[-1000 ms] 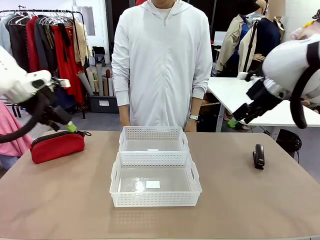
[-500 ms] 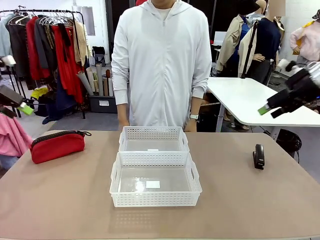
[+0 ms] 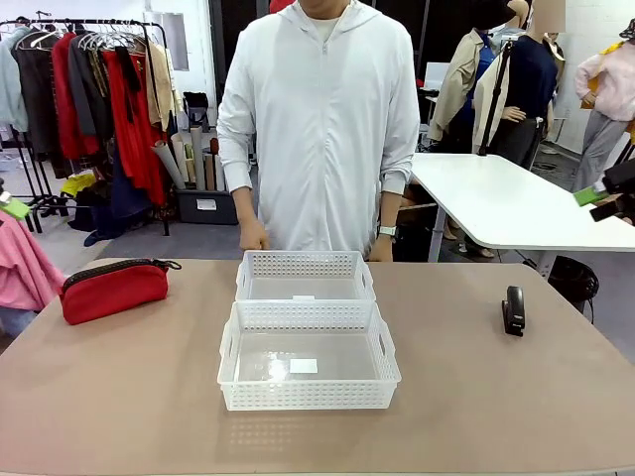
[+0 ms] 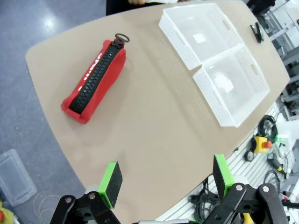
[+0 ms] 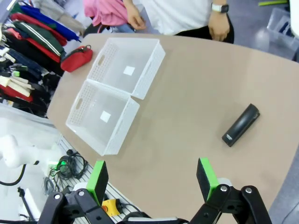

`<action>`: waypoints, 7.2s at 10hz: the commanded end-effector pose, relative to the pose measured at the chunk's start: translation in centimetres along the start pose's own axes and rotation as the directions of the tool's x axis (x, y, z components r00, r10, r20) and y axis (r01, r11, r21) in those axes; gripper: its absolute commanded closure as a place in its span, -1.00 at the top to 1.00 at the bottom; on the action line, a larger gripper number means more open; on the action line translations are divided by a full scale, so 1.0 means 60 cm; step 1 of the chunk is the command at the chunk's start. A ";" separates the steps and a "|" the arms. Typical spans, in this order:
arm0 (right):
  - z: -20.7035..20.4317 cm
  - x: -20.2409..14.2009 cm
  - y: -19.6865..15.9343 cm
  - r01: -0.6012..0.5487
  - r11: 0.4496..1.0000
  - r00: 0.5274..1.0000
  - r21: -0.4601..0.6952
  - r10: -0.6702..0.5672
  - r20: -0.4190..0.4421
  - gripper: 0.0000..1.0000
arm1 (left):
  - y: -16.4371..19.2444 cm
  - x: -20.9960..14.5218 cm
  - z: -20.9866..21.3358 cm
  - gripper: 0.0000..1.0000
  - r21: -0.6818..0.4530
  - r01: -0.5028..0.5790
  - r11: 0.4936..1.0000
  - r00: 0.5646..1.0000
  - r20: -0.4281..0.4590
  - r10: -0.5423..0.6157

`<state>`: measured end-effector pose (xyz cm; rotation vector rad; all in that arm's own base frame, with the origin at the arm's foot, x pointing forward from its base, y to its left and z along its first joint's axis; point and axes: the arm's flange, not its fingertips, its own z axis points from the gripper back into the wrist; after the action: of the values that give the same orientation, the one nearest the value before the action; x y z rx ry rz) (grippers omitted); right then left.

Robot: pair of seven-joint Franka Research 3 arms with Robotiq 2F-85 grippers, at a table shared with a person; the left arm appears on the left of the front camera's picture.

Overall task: Distribute items into two baskets.
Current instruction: Pick up the Pencil pouch that the person points to.

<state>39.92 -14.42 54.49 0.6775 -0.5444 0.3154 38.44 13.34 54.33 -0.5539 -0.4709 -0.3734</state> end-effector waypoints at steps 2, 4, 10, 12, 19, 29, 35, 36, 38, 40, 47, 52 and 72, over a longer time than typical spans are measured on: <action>0.021 -0.009 -0.011 -0.030 0.998 0.999 0.048 0.029 0.014 1.00 | 0.022 -0.010 0.025 1.00 -0.056 0.028 0.998 0.998 0.055 -0.025; 0.025 -0.014 -0.013 -0.034 0.998 0.999 0.058 0.034 0.005 1.00 | 0.023 -0.017 0.028 1.00 -0.062 0.027 0.998 0.998 0.058 -0.023; 0.020 -0.021 -0.005 -0.008 0.999 1.000 0.041 0.009 -0.019 1.00 | 0.020 -0.019 0.030 1.00 -0.044 0.012 0.999 0.999 0.049 -0.010; 0.020 -0.021 -0.005 -0.008 0.999 1.000 0.041 0.009 -0.019 1.00 | 0.020 -0.019 0.030 1.00 -0.044 0.012 0.999 0.999 0.049 -0.010; 0.020 -0.021 -0.005 -0.008 0.999 1.000 0.041 0.009 -0.019 1.00 | 0.020 -0.019 0.030 1.00 -0.044 0.012 0.999 0.999 0.049 -0.010; 0.020 -0.021 -0.005 -0.008 0.999 1.000 0.041 0.009 -0.019 1.00 | 0.024 0.002 0.019 1.00 -0.012 -0.001 1.000 1.000 0.015 0.001; 0.020 -0.021 -0.005 -0.008 0.999 1.000 0.041 0.009 -0.019 1.00 | 0.067 0.165 -0.066 1.00 0.093 0.116 0.989 0.977 -0.192 -0.096; 0.020 -0.021 -0.005 -0.008 0.999 1.000 0.041 0.009 -0.019 1.00 | 0.077 0.188 -0.086 1.00 0.085 0.137 0.987 0.964 -0.242 -0.113; 0.020 -0.021 -0.005 -0.008 0.999 1.000 0.041 0.009 -0.019 1.00 | 0.099 0.232 -0.119 1.00 0.097 0.186 0.978 0.933 -0.330 -0.145; 0.020 -0.021 -0.005 -0.008 0.999 1.000 0.041 0.009 -0.019 1.00 | 0.116 0.264 -0.141 1.00 0.102 0.219 0.970 0.907 -0.388 -0.164; 0.020 -0.021 -0.005 -0.008 0.999 1.000 0.041 0.009 -0.019 1.00 | 0.137 0.277 -0.258 1.00 0.059 0.421 0.905 0.784 -0.526 -0.330; 0.020 -0.021 -0.005 -0.008 0.999 1.000 0.041 0.009 -0.019 1.00 | 0.134 0.217 -0.369 1.00 0.099 0.515 0.851 0.717 -0.594 -0.365; 0.020 -0.021 -0.005 -0.008 0.999 1.000 0.041 0.009 -0.019 1.00 | 0.148 0.176 -0.458 -1.00 0.124 0.547 0.828 0.728 -0.559 -0.397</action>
<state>38.57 -15.72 54.29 0.7117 -0.5121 0.3370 60.28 2.17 35.69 -0.0268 -0.1226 -0.9194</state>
